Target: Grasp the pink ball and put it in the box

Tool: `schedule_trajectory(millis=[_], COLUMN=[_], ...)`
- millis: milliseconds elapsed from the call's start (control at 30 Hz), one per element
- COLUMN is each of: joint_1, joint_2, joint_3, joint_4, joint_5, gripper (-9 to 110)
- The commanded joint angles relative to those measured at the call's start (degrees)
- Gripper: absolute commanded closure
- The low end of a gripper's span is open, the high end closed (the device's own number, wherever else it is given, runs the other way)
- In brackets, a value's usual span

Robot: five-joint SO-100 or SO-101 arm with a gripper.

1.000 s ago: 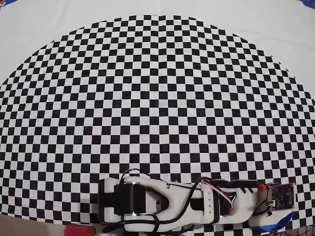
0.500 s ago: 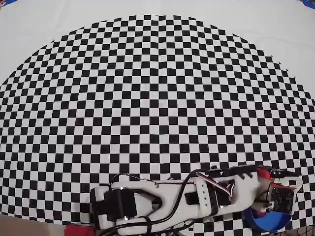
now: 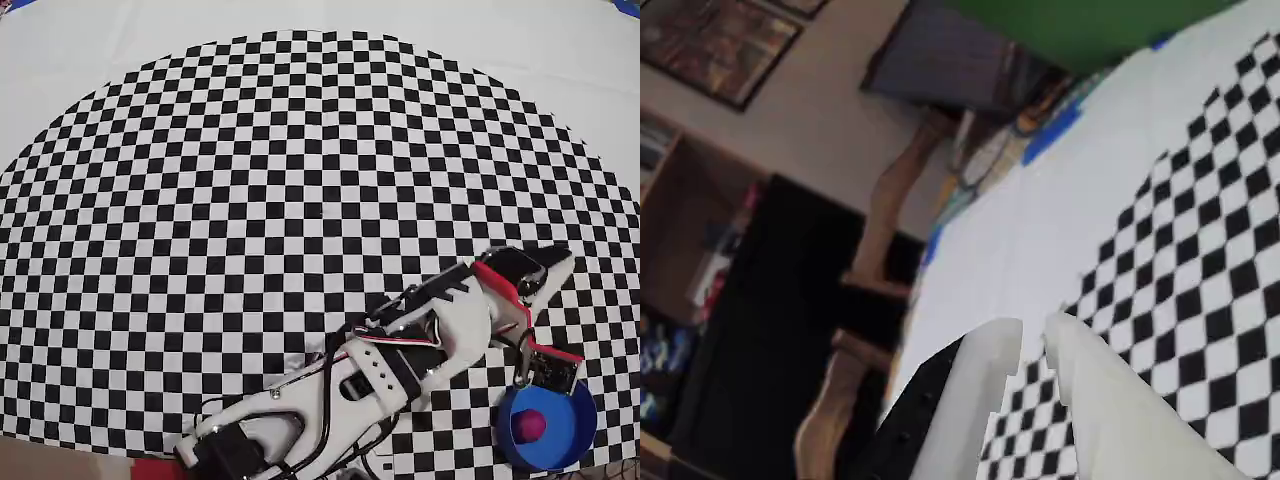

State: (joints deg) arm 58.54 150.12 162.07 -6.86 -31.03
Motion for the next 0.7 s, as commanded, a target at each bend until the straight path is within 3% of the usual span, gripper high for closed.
schedule_trajectory(millis=[0,300,667], joint_1=[-6.0,-25.5,-42.3], joint_2=[4.0,11.3,23.2], joint_3=[-2.0,-1.8,1.0], joint_4=[3.1,13.4,28.1], joint_5=[4.2,12.7,20.4], gripper=[101,101,101])
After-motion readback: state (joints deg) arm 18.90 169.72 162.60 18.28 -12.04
